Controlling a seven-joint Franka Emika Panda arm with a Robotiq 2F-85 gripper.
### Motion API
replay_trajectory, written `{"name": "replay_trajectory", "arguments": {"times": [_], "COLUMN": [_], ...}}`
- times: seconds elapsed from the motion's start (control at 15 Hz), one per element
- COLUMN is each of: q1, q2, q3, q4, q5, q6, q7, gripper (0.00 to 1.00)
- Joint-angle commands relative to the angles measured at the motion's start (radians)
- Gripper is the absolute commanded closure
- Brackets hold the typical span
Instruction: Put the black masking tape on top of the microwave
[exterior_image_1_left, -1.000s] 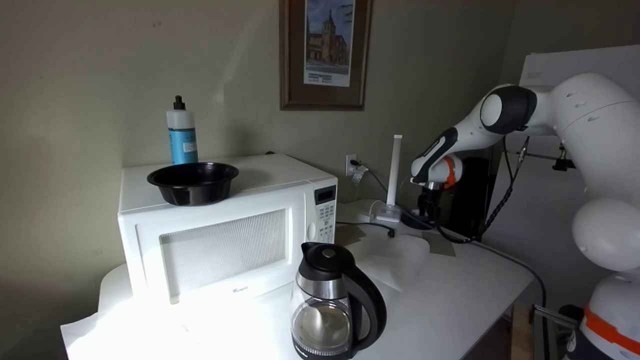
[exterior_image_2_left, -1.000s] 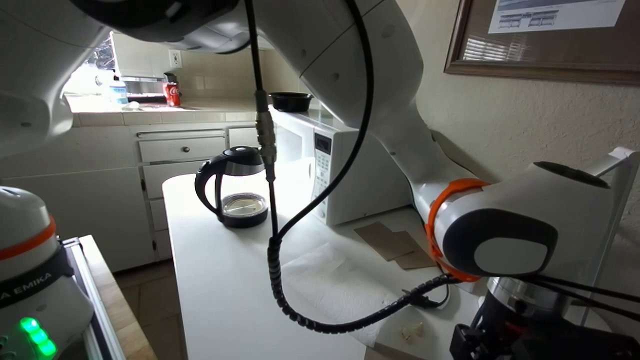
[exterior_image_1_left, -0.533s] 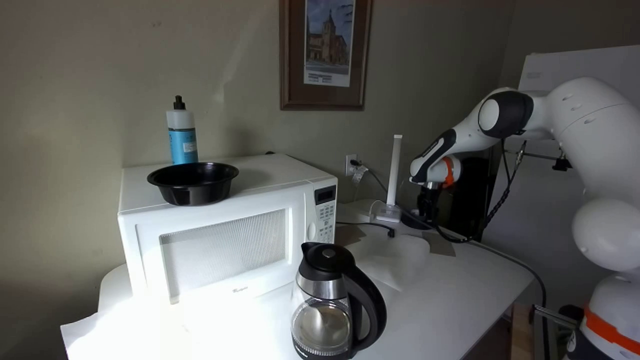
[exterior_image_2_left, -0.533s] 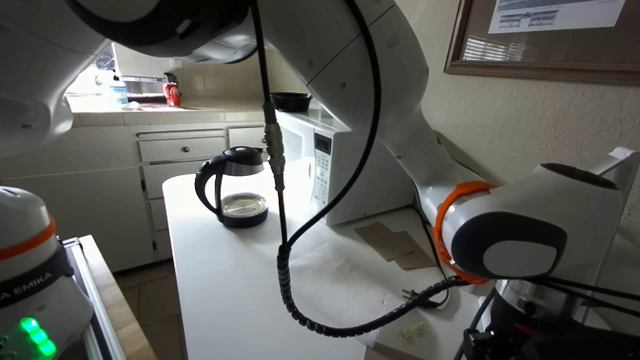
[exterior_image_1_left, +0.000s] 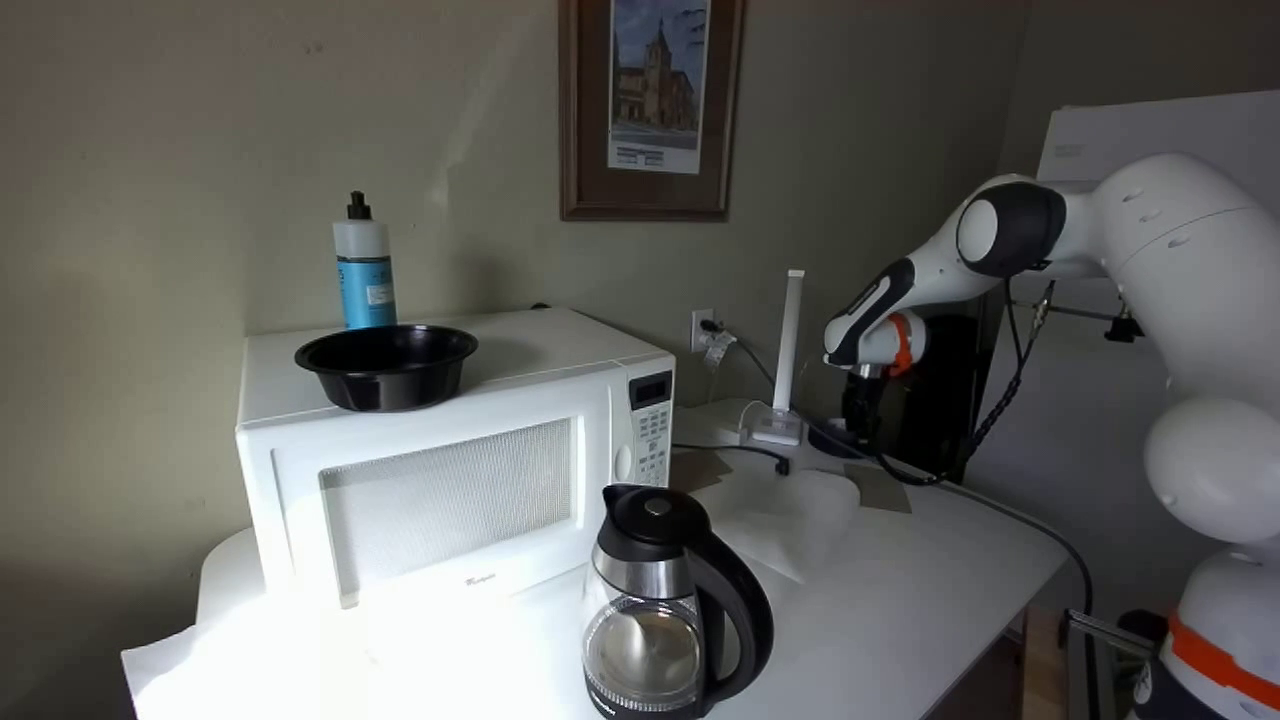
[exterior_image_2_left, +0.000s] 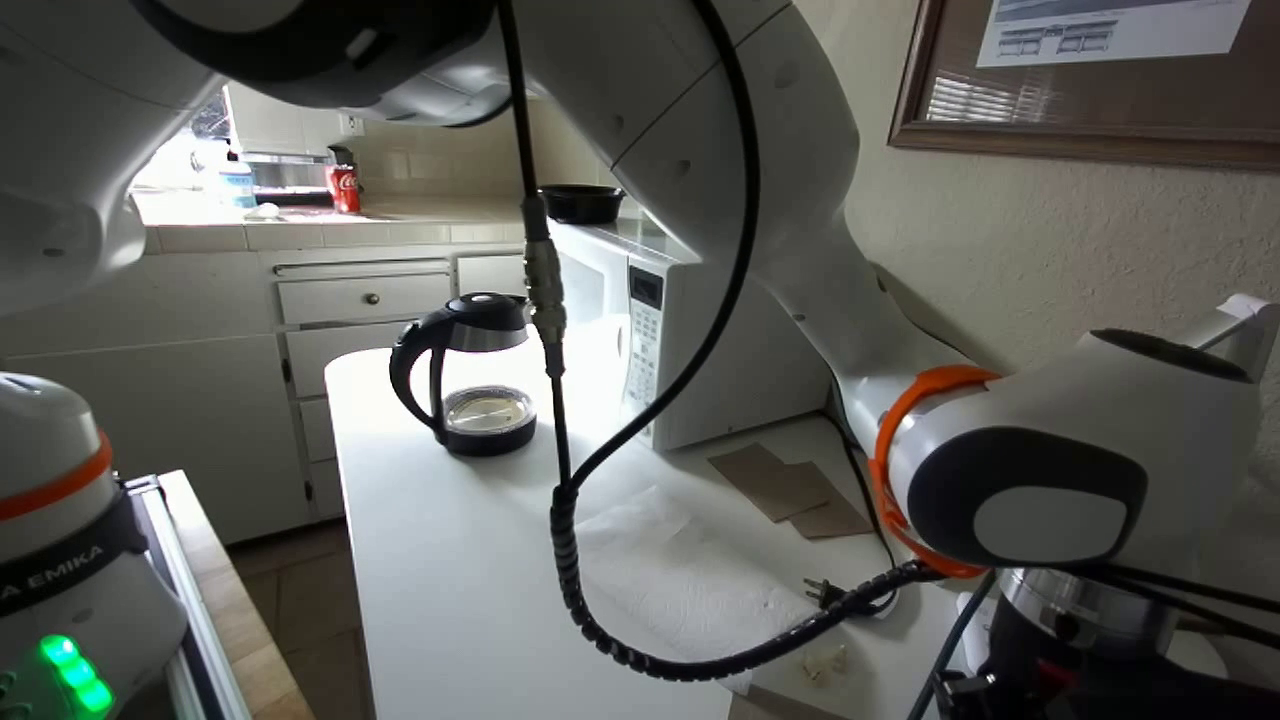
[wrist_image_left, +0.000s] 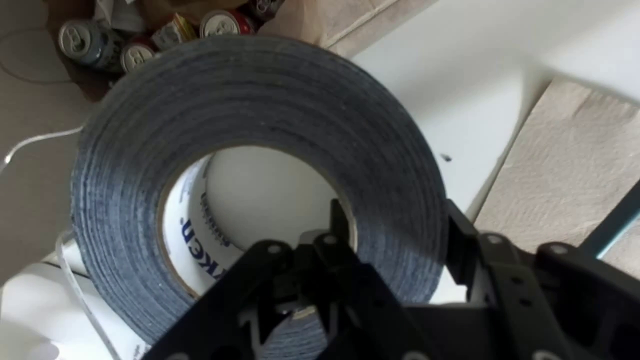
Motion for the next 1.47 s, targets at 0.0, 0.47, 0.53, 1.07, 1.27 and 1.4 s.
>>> {"name": "replay_trajectory", "arguments": {"times": [0.0,0.47,0.53,1.07,1.27,1.4], "q1": [-0.028,-0.061,-0.049,-0.016,-0.028,0.033], "q2": [-0.141,-0.432,-0.475,-0.810,-0.954,-1.052], "q3": [-0.031,-0.046,-0.054,-0.013,0.073,0.101], "q4": [-0.139,-0.460,-0.510,-0.942,-1.103,-1.174], "q5": [0.031,-0.018,-0.031,-0.085,0.013,0.145], "q6": [0.050,0.237,0.272,0.628,0.703,0.678], "q7": [0.044,-0.071,-0.080,-0.251,-0.408,-0.542], "gripper": [0.79,0.79,0.79,0.79,0.79,0.79]}}
